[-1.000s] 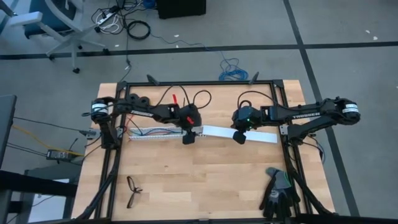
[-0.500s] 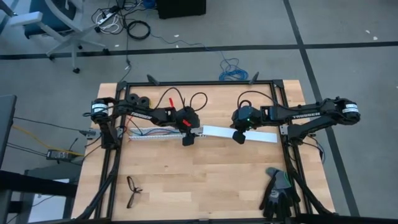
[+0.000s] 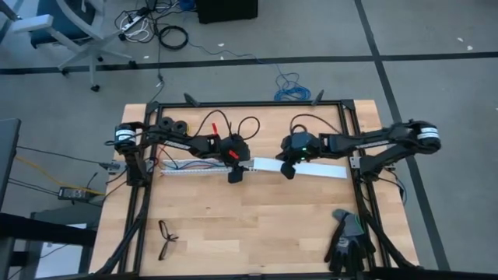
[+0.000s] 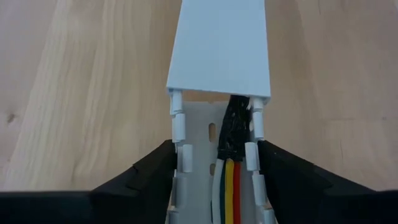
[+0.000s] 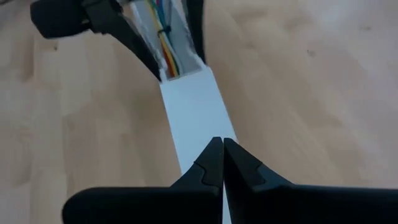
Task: Ziptie cables
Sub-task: Close the white cable duct
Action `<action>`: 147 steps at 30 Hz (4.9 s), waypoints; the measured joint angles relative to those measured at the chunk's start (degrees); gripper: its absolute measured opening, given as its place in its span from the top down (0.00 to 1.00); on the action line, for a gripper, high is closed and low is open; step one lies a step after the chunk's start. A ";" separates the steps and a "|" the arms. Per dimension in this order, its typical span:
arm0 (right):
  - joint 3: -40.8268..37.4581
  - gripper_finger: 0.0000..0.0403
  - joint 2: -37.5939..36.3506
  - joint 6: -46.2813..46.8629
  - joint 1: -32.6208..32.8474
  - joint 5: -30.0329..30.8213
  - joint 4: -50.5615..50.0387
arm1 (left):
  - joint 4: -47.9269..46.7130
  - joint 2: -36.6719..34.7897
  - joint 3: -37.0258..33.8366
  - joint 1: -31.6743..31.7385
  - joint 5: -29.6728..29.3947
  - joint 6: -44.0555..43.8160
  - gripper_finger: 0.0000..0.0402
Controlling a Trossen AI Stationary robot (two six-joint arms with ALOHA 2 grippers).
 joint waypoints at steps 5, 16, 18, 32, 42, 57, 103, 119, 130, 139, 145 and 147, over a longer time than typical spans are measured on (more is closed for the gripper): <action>2.61 1.00 9.67 -2.06 -0.45 -3.22 5.85 | -0.15 0.00 0.00 -0.15 0.26 0.02 0.44; 9.80 1.00 20.66 -5.15 -0.85 -8.04 8.79 | -0.13 0.00 -0.02 -0.13 0.28 0.02 0.44; 10.59 1.00 22.32 -5.21 -1.02 -9.66 9.71 | -0.09 0.00 -0.04 -0.13 0.30 0.02 0.44; 13.89 1.00 26.33 -7.18 -1.01 -11.38 9.56 | 0.66 0.07 -0.15 -0.13 1.31 0.21 0.44; 13.91 1.00 26.55 -7.11 -1.04 -11.86 9.19 | 0.63 0.07 -0.15 -0.13 1.52 0.20 0.44; 13.89 1.00 26.65 -7.01 -1.01 -13.21 9.02 | -2.35 -1.49 -0.13 -0.10 3.30 -4.04 0.42; 13.76 1.00 26.71 -6.09 -0.95 -13.18 9.87 | -9.64 -6.98 -3.14 -1.96 -2.98 -3.57 0.21; 13.76 1.00 26.71 -5.98 -0.93 -13.43 10.00 | 9.49 -6.23 -11.56 -2.12 -2.32 -4.90 0.28; 13.76 1.00 26.71 -5.98 -0.90 -13.51 10.28 | 15.56 -4.22 -13.11 -2.12 -2.14 -4.75 0.36; 13.76 1.00 26.71 -5.61 -0.90 -13.54 10.37 | 17.27 -3.63 -13.05 -2.12 -2.17 -4.70 0.44; 13.76 1.00 26.71 -5.33 -0.90 -13.56 10.47 | 17.51 -3.58 -13.05 -2.12 -2.19 -4.70 0.44; 13.76 1.00 26.73 -4.77 -0.90 -13.58 10.71 | 17.51 -3.58 -13.05 -2.12 -2.19 -4.70 0.44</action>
